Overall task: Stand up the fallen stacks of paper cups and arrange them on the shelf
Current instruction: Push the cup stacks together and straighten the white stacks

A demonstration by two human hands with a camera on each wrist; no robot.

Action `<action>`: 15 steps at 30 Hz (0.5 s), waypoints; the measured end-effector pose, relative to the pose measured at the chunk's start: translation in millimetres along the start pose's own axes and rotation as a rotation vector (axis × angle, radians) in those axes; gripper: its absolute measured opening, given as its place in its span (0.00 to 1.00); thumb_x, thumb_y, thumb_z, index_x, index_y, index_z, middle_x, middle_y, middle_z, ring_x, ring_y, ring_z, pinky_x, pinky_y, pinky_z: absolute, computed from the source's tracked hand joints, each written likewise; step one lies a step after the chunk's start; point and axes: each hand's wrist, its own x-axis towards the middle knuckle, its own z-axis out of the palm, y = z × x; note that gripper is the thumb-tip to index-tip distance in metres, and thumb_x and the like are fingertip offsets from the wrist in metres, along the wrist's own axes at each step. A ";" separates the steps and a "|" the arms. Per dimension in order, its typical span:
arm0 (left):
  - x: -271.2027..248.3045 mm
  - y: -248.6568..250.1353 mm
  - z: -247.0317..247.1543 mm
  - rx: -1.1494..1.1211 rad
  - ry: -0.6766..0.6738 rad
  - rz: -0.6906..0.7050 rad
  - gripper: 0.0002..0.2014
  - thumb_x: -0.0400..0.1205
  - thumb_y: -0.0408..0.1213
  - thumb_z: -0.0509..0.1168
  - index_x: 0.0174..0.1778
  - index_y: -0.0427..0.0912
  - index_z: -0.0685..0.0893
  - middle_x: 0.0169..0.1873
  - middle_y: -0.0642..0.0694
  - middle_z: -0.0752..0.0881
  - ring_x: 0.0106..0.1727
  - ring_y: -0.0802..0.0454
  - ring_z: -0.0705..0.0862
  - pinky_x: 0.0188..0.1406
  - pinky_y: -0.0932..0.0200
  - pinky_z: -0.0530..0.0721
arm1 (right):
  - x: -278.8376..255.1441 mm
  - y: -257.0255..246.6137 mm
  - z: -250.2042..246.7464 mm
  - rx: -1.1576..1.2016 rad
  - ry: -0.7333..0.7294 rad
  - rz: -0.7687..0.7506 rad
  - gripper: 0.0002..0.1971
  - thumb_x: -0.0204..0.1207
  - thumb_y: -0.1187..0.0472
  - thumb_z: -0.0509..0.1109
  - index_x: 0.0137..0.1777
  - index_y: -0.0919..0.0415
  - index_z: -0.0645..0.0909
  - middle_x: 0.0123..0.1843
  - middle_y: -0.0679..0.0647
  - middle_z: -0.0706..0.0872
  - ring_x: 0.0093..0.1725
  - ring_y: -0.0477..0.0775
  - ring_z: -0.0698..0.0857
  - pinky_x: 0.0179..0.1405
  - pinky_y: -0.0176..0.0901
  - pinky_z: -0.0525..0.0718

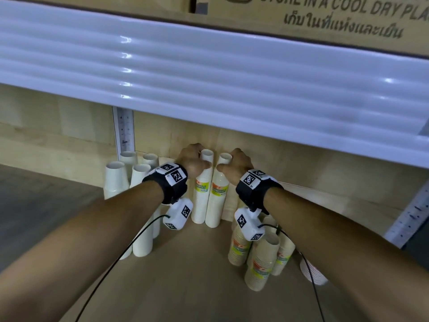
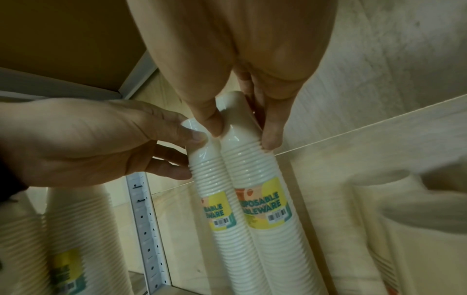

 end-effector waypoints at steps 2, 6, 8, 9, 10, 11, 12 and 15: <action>0.9 -0.2 0.7 -0.017 0.009 -0.006 0.21 0.75 0.40 0.74 0.64 0.44 0.83 0.55 0.47 0.87 0.54 0.48 0.86 0.54 0.50 0.86 | 2.5 0.2 0.4 0.024 -0.007 0.025 0.21 0.77 0.60 0.73 0.70 0.58 0.78 0.71 0.56 0.81 0.65 0.56 0.82 0.47 0.37 0.74; 2.4 0.7 0.9 -0.056 0.022 -0.012 0.20 0.75 0.39 0.74 0.63 0.43 0.84 0.53 0.46 0.89 0.54 0.48 0.87 0.54 0.51 0.87 | 6.4 -0.5 -1.2 0.032 -0.028 0.036 0.22 0.77 0.60 0.74 0.71 0.58 0.78 0.73 0.56 0.80 0.69 0.56 0.81 0.46 0.37 0.75; 2.2 1.8 0.4 -0.073 0.021 -0.021 0.20 0.75 0.38 0.75 0.63 0.42 0.84 0.53 0.45 0.89 0.54 0.47 0.87 0.55 0.50 0.87 | 6.7 0.7 -1.7 0.015 -0.021 0.025 0.22 0.76 0.60 0.74 0.70 0.59 0.78 0.72 0.57 0.80 0.67 0.56 0.81 0.37 0.33 0.74; 1.8 2.5 -0.1 -0.083 0.022 -0.026 0.21 0.75 0.38 0.75 0.63 0.41 0.84 0.53 0.44 0.89 0.54 0.46 0.88 0.56 0.49 0.87 | 7.3 2.0 -1.5 0.007 -0.018 0.020 0.22 0.76 0.60 0.74 0.70 0.59 0.78 0.71 0.57 0.80 0.66 0.56 0.82 0.34 0.33 0.72; 1.2 3.7 -1.0 -0.088 0.024 -0.030 0.21 0.75 0.38 0.75 0.63 0.41 0.83 0.54 0.44 0.89 0.54 0.46 0.87 0.56 0.49 0.87 | 7.2 2.9 -1.9 0.002 -0.017 0.013 0.22 0.76 0.60 0.74 0.69 0.59 0.77 0.70 0.56 0.80 0.65 0.56 0.82 0.32 0.33 0.71; 0.2 5.0 -2.3 -0.084 0.028 -0.031 0.22 0.75 0.38 0.75 0.64 0.41 0.82 0.55 0.43 0.88 0.54 0.46 0.87 0.55 0.51 0.86 | 7.7 3.8 -2.1 -0.003 -0.018 0.005 0.21 0.76 0.60 0.74 0.69 0.59 0.77 0.70 0.56 0.80 0.65 0.56 0.82 0.31 0.33 0.71; -1.0 6.8 -3.7 -0.078 0.030 -0.033 0.23 0.76 0.38 0.74 0.67 0.40 0.81 0.56 0.43 0.88 0.56 0.45 0.86 0.54 0.53 0.85 | 7.0 3.5 -3.3 -0.011 -0.016 -0.007 0.21 0.76 0.60 0.74 0.68 0.59 0.77 0.69 0.55 0.80 0.65 0.56 0.82 0.31 0.33 0.71; -4.7 12.8 -10.8 -0.060 0.050 -0.024 0.28 0.78 0.40 0.73 0.74 0.40 0.76 0.62 0.41 0.85 0.60 0.45 0.84 0.52 0.59 0.78 | 6.7 0.4 -7.0 -0.057 0.011 -0.037 0.22 0.76 0.60 0.73 0.68 0.62 0.75 0.68 0.56 0.81 0.65 0.57 0.81 0.44 0.38 0.75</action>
